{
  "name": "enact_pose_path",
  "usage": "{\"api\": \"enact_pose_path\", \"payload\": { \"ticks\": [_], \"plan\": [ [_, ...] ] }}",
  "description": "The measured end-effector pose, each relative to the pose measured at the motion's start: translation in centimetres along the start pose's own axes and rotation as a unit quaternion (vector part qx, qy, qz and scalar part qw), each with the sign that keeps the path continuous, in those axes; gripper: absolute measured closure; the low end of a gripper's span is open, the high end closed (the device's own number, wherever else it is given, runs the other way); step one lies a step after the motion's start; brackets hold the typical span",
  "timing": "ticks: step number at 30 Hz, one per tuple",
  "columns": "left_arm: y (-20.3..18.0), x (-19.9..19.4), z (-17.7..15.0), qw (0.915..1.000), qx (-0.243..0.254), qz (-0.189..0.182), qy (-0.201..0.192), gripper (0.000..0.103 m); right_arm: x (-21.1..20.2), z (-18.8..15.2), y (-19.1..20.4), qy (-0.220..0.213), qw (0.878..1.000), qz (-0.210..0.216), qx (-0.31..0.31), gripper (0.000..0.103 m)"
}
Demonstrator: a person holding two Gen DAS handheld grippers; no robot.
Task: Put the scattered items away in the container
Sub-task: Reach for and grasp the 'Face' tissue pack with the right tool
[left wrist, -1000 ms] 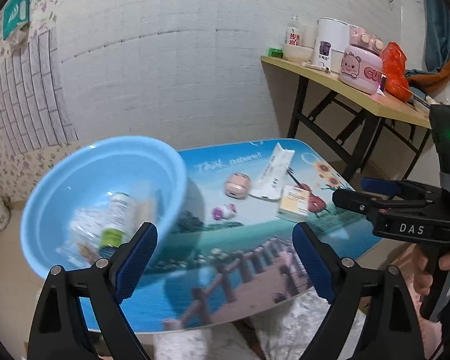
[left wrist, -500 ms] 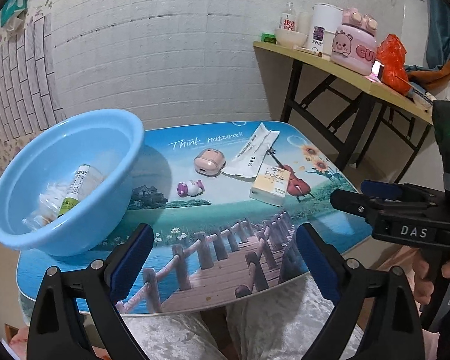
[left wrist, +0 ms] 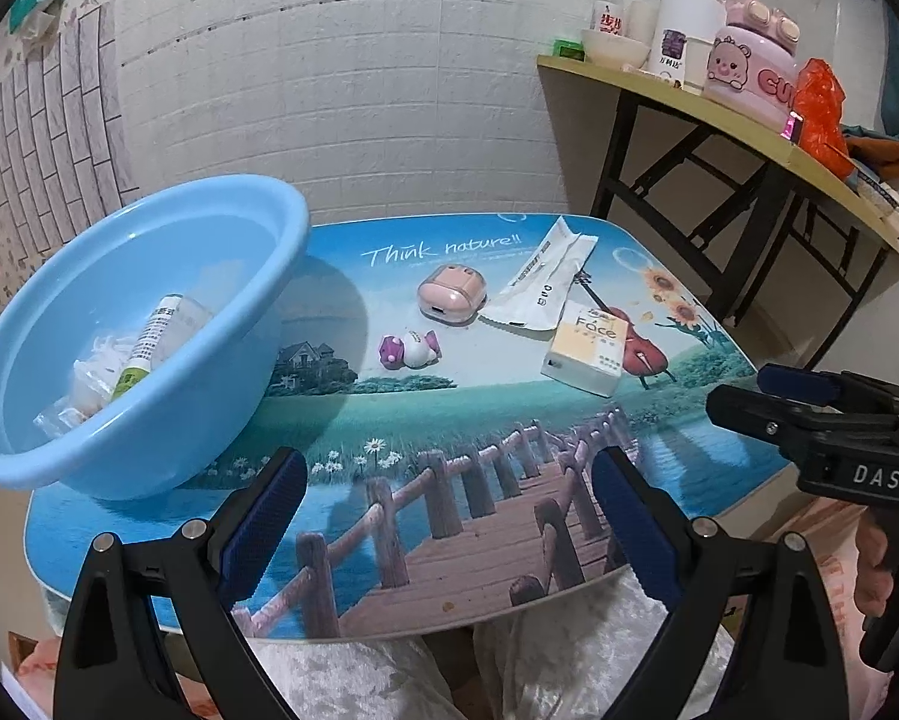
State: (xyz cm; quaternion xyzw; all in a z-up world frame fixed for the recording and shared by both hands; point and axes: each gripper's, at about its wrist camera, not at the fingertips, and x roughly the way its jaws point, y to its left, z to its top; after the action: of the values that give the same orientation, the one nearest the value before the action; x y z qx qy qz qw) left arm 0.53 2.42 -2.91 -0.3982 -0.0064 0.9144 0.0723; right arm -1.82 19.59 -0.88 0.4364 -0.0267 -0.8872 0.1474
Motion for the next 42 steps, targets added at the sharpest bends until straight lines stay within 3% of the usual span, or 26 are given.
{"api": "enact_pose_path", "payload": {
  "ticks": [14, 23, 29, 38, 40, 42],
  "plan": [
    [0.1, 2.9, 0.6, 0.9995, -0.024, 0.013, 0.018, 0.007, 1.7, 0.6, -0.6, 0.001, 1.000, 0.001, -0.011, 0.026],
    [0.9, 4.9, 1.3, 0.9968, -0.068, 0.031, 0.028, 0.007, 2.9, 1.2, -1.1, 0.003, 0.999, 0.009, -0.031, 0.025],
    [1.1, 6.0, 1.6, 0.9957, -0.077, 0.037, 0.036, 0.007, 3.5, 1.9, -1.3, -0.002, 0.999, 0.013, -0.048, 0.020],
    [1.1, 7.3, 2.2, 0.9951, -0.078, 0.041, 0.044, 0.007, 4.9, 2.4, 0.1, 0.002, 0.992, 0.025, -0.122, 0.020],
    [1.1, 7.6, 2.3, 0.9951, -0.077, 0.043, 0.044, 0.007, 5.1, 2.6, 0.1, 0.003, 0.991, 0.032, -0.132, 0.018],
    [0.9, 7.8, 2.4, 0.9956, -0.071, 0.045, 0.042, 0.007, 5.3, 2.8, 0.1, 0.002, 0.990, 0.034, -0.136, 0.007]
  ]
}}
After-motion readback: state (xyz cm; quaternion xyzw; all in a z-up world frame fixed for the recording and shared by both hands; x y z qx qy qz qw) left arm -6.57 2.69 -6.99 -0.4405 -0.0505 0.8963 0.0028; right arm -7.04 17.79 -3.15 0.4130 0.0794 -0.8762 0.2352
